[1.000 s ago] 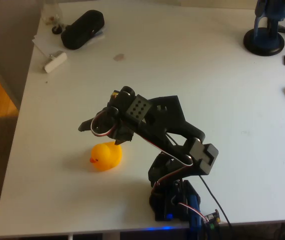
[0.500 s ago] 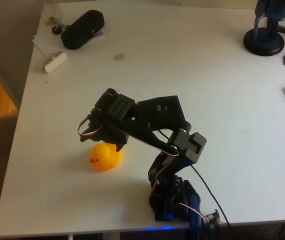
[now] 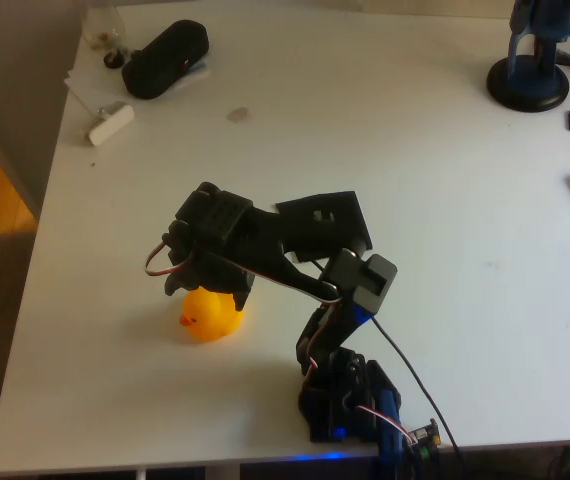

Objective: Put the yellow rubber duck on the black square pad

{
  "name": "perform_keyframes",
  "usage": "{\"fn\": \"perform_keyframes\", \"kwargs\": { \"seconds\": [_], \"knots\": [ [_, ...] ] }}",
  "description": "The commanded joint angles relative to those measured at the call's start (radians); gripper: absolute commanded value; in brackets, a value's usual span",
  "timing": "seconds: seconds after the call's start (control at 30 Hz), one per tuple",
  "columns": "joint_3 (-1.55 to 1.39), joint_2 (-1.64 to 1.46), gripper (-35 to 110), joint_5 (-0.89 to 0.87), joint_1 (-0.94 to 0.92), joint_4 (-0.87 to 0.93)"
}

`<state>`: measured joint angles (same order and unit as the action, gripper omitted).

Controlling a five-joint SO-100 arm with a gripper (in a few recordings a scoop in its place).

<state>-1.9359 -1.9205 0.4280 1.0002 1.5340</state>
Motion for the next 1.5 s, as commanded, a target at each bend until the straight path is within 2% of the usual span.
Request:
{"fn": "perform_keyframes", "kwargs": {
  "seconds": [0.0, 0.2, 0.87, 1.07, 1.47],
  "knots": [
    [0.020, 0.002, 44, 0.008, 0.017, -0.041],
    [0.015, 0.003, 44, 0.008, 0.017, -0.123],
    [0.028, 0.129, 44, 0.015, 0.009, -0.126],
    [0.012, 0.141, 44, 0.009, 0.015, -0.250],
    [0.009, 0.143, 44, 0.015, 0.015, -0.256]
  ]
}}
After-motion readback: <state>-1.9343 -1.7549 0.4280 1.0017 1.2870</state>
